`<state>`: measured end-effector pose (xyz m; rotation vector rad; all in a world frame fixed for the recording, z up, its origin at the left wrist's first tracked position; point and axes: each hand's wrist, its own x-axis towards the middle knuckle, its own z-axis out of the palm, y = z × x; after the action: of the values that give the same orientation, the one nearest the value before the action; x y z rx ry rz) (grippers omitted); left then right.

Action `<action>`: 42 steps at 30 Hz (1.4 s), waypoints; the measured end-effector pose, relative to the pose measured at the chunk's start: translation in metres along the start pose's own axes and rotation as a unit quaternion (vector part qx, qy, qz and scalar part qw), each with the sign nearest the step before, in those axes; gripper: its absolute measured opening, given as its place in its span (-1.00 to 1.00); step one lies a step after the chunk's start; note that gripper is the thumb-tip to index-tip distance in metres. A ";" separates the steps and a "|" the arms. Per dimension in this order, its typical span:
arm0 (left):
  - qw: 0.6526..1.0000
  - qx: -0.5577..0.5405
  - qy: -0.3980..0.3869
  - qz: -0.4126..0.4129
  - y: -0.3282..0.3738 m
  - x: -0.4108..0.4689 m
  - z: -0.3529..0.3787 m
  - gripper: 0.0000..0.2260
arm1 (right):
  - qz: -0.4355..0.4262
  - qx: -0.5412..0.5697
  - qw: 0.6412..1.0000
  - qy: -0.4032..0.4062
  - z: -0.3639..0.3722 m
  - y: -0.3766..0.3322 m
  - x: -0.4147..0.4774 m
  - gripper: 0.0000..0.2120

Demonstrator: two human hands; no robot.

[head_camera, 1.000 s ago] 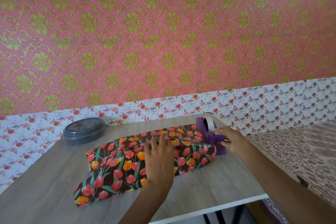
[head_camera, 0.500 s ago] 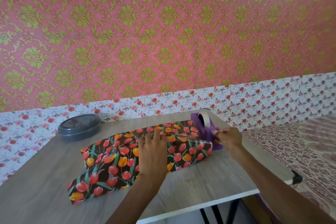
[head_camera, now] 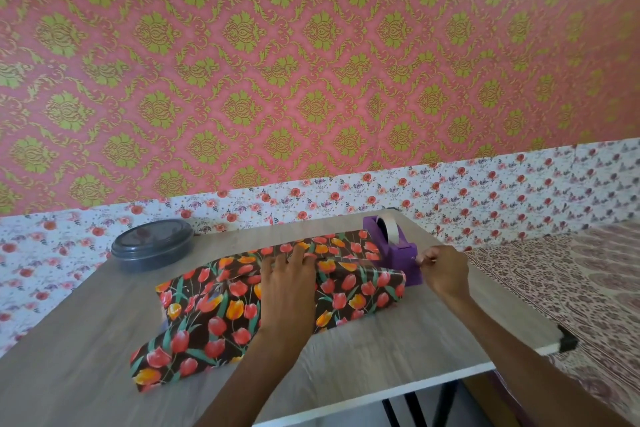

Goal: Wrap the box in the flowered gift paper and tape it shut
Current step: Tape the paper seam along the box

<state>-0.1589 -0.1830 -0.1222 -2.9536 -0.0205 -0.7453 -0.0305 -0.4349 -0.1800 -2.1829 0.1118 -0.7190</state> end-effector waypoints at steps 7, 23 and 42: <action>0.991 -0.130 0.020 -0.008 -0.013 0.009 -0.001 -0.37 | -0.018 0.233 0.969 -0.084 -0.032 -0.072 -0.022 -0.90; 0.853 -0.513 0.090 -0.044 -0.059 0.010 -0.050 -0.89 | -0.097 0.260 0.926 -0.257 -0.019 -0.186 -0.082 -0.93; 0.924 -0.342 0.167 0.026 -0.056 -0.002 -0.030 -0.90 | 0.390 0.628 0.557 -0.379 -0.008 -0.199 -0.071 -0.77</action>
<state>-0.1763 -0.1303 -0.0920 -3.3650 0.4259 -1.5004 -0.1251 -0.2866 -0.0631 -0.6566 0.0588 0.6220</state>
